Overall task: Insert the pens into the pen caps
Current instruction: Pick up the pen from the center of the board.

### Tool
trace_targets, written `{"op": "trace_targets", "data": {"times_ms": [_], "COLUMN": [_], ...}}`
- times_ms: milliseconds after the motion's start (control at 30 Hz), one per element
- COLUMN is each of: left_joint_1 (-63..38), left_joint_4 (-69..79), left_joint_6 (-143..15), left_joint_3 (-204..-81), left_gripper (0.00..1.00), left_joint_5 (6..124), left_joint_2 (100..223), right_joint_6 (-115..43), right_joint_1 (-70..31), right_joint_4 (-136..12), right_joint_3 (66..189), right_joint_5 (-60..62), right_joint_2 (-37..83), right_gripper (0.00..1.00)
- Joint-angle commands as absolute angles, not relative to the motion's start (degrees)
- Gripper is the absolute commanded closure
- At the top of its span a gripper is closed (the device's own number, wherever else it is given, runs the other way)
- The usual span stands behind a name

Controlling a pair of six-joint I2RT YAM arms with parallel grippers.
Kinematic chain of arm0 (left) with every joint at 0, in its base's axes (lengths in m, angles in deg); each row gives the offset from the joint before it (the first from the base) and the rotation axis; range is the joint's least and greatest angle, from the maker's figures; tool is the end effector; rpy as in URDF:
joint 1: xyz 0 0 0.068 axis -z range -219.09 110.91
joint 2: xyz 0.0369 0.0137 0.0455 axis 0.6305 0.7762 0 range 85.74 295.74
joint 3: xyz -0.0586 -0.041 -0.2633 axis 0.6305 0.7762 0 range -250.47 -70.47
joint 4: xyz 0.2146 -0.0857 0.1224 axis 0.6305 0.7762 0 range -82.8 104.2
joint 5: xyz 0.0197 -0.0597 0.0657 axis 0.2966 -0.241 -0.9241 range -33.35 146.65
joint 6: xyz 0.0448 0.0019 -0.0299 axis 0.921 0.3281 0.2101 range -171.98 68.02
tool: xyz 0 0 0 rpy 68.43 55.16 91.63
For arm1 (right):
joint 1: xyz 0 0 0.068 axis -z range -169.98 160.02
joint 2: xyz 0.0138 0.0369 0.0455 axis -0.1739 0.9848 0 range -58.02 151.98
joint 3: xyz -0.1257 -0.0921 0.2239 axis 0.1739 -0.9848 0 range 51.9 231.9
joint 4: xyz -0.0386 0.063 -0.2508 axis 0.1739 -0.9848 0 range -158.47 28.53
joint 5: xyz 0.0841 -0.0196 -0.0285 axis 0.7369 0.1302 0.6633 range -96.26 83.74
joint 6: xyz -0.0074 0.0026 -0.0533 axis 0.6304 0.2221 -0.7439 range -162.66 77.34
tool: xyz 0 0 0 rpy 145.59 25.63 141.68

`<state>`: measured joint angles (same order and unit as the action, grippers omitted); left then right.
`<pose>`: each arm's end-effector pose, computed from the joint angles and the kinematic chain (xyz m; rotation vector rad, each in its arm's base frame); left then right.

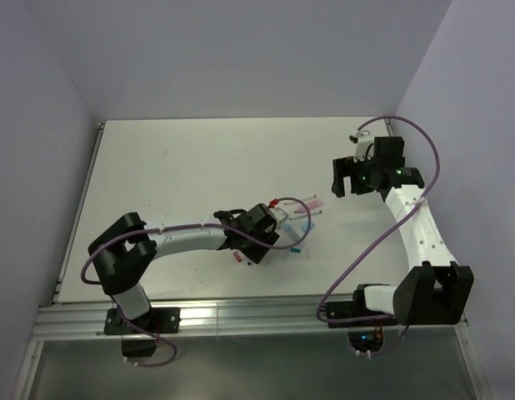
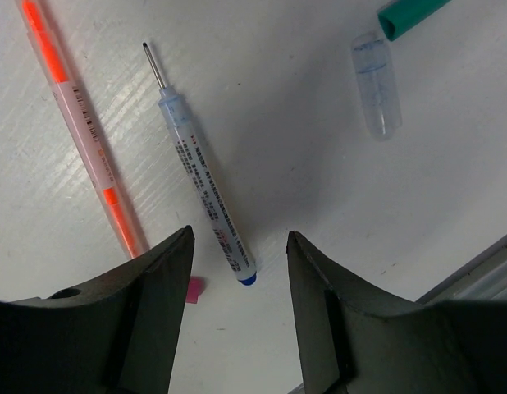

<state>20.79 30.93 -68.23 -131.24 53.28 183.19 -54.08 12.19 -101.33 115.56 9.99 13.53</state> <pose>0.1728 -0.2937 0.1818 0.9745 2.4913 -0.3737 0.2603 0.0000 0.3097 -0.3213 2.3510 0.2275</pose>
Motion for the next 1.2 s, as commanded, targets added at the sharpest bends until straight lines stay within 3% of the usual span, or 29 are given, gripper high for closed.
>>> {"op": "trace_targets", "data": {"times_ms": [0,200,600,800,933,1167], "left_joint_1": [21.2,21.1,21.1,20.9,20.8,16.9], "left_joint_4": [31.5,31.9,33.7,36.6,37.9,38.8], "left_joint_6": [-69.4,-69.8,-70.3,-70.5,-70.5,-70.1], "left_joint_3": [-133.7,-134.3,-136.2,-138.8,-139.9,-145.5], "left_gripper": [0.45,0.45,0.58,0.79,0.99,1.00], "left_joint_5": [52.5,53.0,54.5,55.2,55.2,57.5], "left_joint_2": [184.2,185.8,192.0,196.1,198.9,189.0], "right_joint_6": [-54.5,-56.0,-57.3,-57.8,-57.7,-59.4], "right_joint_1": [13.0,13.4,13.6,14.1,14.4,14.4], "right_joint_4": [-100.8,-100.8,-101.0,-101.2,-101.5,-102.6], "right_joint_3": [117.1,116.1,116.8,117.3,117.9,119.1], "right_joint_5": [10.8,10.7,10.4,9.4,10.1,13.0], "right_joint_2": [12.7,12.1,11.2,10.3,10.0,10.4], "right_gripper": [0.00,0.00,0.00,0.00,0.00,0.00]}}
